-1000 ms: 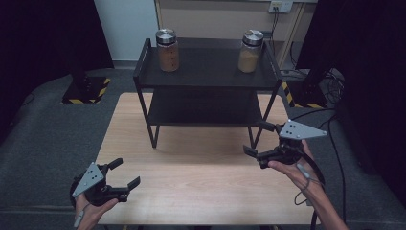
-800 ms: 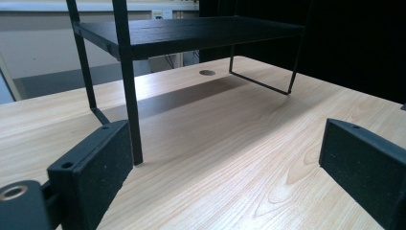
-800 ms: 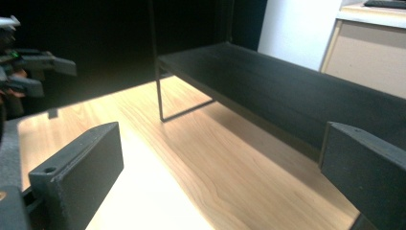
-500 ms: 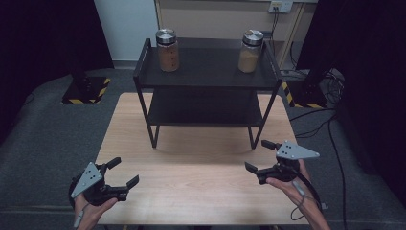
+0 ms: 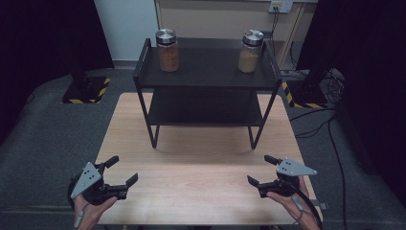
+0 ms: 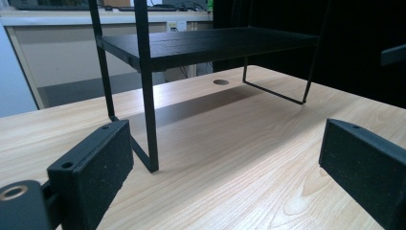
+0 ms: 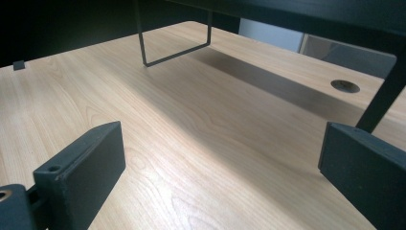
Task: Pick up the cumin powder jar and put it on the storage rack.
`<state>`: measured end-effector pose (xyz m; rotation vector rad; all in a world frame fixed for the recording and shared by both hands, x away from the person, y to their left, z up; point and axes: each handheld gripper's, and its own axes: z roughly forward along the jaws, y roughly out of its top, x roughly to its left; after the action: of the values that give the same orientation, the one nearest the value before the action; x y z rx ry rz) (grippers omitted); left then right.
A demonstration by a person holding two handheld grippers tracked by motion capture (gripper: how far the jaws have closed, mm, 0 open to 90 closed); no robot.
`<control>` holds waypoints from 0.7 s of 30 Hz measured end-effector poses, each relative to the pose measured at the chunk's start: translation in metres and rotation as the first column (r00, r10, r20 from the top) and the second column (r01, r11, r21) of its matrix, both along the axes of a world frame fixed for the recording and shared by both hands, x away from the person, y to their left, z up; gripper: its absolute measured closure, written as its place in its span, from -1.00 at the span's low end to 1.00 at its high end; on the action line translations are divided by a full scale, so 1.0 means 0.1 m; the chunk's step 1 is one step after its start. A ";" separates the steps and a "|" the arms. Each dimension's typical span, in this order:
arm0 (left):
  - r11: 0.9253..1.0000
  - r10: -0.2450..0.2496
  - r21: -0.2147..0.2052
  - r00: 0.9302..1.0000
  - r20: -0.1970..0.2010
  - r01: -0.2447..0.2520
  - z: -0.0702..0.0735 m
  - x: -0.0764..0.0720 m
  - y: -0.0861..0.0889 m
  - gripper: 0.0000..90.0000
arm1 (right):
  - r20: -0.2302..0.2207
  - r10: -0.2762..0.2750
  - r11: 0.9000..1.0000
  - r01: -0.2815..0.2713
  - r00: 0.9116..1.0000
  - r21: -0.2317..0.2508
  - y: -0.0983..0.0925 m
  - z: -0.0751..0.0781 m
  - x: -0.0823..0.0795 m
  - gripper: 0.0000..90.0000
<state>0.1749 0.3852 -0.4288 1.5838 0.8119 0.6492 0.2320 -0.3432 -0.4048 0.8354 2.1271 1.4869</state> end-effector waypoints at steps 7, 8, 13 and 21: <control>1.000 0.023 -0.002 1.000 0.013 -0.023 0.00 -0.03 -0.01 -0.93 | 0.006 -0.017 1.000 0.017 1.000 0.004 -0.05 -0.08 -0.09 -0.94; 1.000 0.027 -0.003 1.000 0.016 -0.027 -0.01 -0.03 -0.01 -0.93 | 0.008 -0.020 1.000 0.020 1.000 0.005 -0.05 -0.09 -0.10 -0.94; 0.998 0.053 -0.016 0.998 0.020 -0.053 -0.02 -0.07 0.02 -0.93 | 0.029 -0.048 0.999 0.047 0.998 0.026 -0.12 -0.10 -0.19 -0.94; 0.996 0.086 -0.031 0.996 0.024 -0.086 -0.03 -0.10 0.05 -0.93 | 0.041 -0.113 0.992 0.111 0.993 0.058 -0.27 -0.14 -0.37 -0.93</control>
<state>0.1650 0.3897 -0.4313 1.5175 0.8707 0.7147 0.1947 -0.3705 -0.4193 0.9168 1.9814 1.4984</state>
